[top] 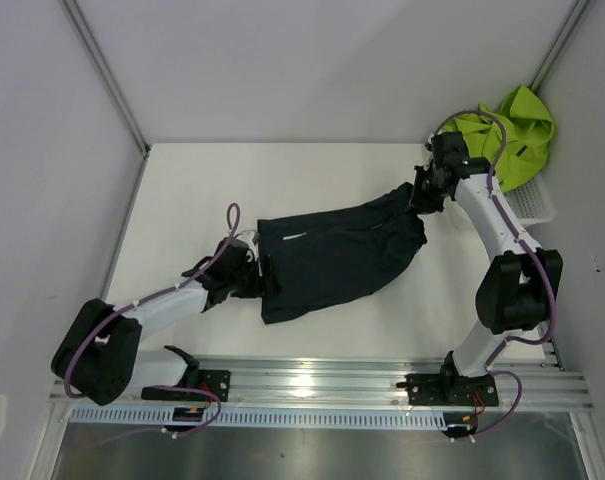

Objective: Fold and stack the shorts
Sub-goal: Fold the shorts

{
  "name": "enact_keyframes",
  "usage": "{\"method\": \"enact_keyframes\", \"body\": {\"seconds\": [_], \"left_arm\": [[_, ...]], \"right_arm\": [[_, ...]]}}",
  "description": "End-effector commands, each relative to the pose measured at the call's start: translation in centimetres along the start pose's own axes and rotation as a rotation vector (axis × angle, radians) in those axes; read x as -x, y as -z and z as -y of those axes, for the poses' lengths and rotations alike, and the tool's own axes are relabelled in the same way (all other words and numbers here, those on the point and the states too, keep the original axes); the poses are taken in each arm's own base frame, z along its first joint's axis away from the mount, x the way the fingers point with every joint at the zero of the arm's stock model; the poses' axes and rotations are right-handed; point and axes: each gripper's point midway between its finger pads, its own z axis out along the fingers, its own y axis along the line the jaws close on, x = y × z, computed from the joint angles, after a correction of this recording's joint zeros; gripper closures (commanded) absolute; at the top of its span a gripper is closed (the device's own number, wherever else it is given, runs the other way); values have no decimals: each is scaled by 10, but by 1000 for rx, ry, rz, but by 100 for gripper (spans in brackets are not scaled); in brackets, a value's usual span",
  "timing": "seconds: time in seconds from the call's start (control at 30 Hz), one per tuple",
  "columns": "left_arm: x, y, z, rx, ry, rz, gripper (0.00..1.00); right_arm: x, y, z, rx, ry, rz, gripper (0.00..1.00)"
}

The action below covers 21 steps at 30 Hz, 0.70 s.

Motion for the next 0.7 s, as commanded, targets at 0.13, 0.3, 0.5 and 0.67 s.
{"method": "enact_keyframes", "body": {"seconds": [0.13,0.3,0.5,0.67], "left_arm": [[11,5,-16,28,42,69,20],[4,-10,-20,40,40,27,27],[-6,-22,-22,37,30,-20,44],[-11,-27,-18,43,8,-51,48]], "right_arm": [[6,31,-20,-1,100,25,100],[2,35,-39,6,139,25,100],[-2,44,-70,30,168,58,100],[-8,43,-105,35,199,78,100]]}}
